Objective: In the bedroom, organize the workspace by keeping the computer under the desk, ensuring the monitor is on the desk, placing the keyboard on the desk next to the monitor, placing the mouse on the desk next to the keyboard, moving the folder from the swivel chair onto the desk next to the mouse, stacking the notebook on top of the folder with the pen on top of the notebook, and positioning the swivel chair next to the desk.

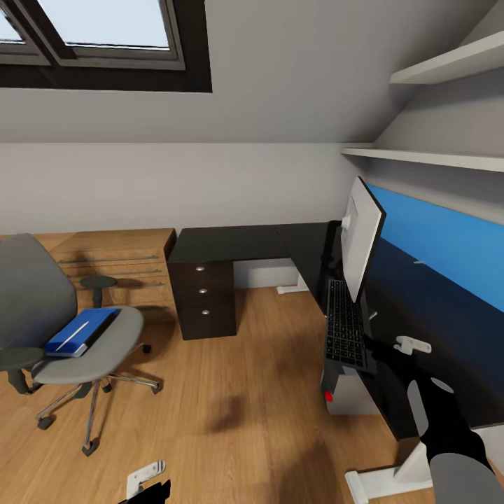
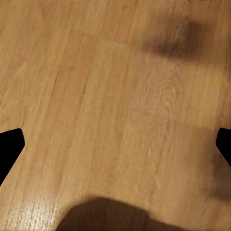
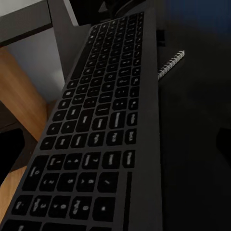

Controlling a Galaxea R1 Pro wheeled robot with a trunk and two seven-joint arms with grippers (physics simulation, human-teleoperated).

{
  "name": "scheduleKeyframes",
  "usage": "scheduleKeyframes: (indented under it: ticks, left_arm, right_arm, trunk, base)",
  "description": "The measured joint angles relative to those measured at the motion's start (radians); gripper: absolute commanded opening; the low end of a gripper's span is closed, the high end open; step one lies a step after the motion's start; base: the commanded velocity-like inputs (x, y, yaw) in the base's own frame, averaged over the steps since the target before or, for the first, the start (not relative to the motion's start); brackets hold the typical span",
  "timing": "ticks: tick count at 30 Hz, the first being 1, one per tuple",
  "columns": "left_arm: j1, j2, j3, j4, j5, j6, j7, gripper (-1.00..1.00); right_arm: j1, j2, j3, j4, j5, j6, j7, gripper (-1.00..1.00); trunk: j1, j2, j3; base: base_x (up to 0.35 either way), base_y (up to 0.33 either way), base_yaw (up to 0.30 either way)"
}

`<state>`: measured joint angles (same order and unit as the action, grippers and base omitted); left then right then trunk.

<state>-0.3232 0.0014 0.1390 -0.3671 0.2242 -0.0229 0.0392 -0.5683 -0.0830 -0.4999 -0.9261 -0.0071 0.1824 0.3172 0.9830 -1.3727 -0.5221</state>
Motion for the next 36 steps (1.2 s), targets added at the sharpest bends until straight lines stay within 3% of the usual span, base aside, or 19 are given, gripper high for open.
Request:
scheduleKeyframes:
  ticks: [10,26,36]
  left_arm:
    - [0.000,0.000,0.000,0.000,0.000,-0.001,0.000,1.00]
    - [0.000,0.000,0.000,0.000,0.000,-0.001,0.000,1.00]
    - [0.000,0.001,0.000,0.000,0.000,-0.001,0.000,1.00]
  right_arm:
    - [0.001,0.003,0.000,-0.002,-0.002,0.005,0.006,1.00]
    - [0.002,0.022,0.000,0.000,-0.004,0.003,0.094,1.00]
    - [0.002,0.023,0.000,0.002,-0.003,0.002,0.098,1.00]
  trunk:
    - [0.000,0.000,0.000]
    - [0.000,0.000,0.000]
    - [0.000,0.000,0.000]
  base:
    - [0.000,0.000,0.000]
    - [0.000,0.000,0.000]
    - [0.000,0.000,0.000]
